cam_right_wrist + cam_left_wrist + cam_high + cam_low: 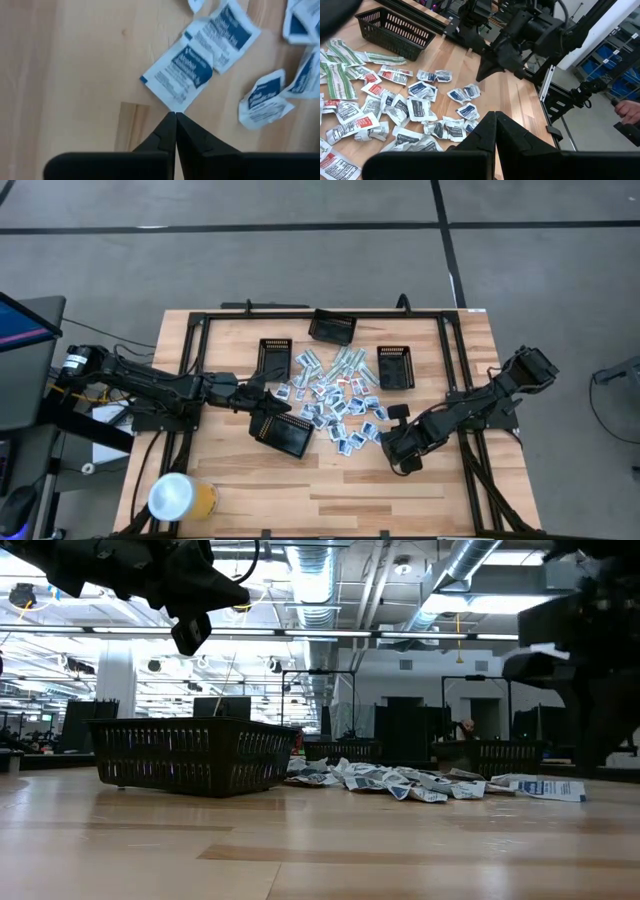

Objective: Pick & Place First Aid Supplies
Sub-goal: Put the white alcohol pad into the right black bin

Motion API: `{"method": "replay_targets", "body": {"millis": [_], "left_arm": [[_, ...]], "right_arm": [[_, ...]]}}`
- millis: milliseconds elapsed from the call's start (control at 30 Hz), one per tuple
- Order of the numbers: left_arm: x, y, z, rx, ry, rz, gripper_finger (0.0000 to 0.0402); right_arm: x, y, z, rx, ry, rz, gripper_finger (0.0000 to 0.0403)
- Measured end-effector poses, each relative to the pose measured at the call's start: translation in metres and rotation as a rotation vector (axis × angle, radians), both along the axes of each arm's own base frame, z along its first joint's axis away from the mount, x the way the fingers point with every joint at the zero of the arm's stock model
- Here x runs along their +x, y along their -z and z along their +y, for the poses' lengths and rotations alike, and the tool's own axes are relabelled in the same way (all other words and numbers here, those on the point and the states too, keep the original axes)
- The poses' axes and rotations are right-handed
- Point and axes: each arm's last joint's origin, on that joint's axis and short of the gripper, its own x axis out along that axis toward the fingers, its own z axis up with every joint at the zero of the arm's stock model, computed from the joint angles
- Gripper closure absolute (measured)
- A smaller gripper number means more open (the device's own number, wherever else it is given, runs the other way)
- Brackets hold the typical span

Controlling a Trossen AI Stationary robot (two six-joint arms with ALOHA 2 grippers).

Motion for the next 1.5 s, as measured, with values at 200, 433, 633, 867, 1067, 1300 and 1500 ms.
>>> {"method": "replay_targets", "body": {"millis": [200, 433, 633, 867, 1067, 1300, 1500], "left_arm": [[0.000, 0.000, 0.000, 0.000, 0.000, 0.000, 0.0394], [0.000, 0.000, 0.000, 0.000, 0.000, 0.000, 0.0394], [0.000, 0.000, 0.000, 0.000, 0.000, 0.000, 0.0394], [0.000, 0.000, 0.000, 0.000, 0.000, 0.000, 0.0394], [0.000, 0.000, 0.000, 0.000, 0.000, -0.001, 0.0394], [0.000, 0.000, 0.000, 0.000, 0.000, -0.001, 0.0394], [0.000, 0.000, 0.000, 0.000, 0.000, -0.001, 0.0394]], "right_arm": [[0.005, -0.008, 0.002, 0.000, -0.027, -0.012, 0.0399], [0.008, -0.009, 0.004, 0.019, -0.026, -0.049, 0.0384], [0.014, -0.010, 0.007, 0.053, -0.019, -0.110, 0.0343], [0.011, 0.000, 0.001, 0.057, 0.048, -0.105, 0.0287], [0.008, 0.011, -0.007, 0.075, 0.119, -0.109, 0.0255], [0.009, 0.020, -0.011, 0.113, 0.133, -0.158, 0.0255], [0.007, 0.023, -0.013, 0.134, 0.174, -0.140, 0.0273]]}}
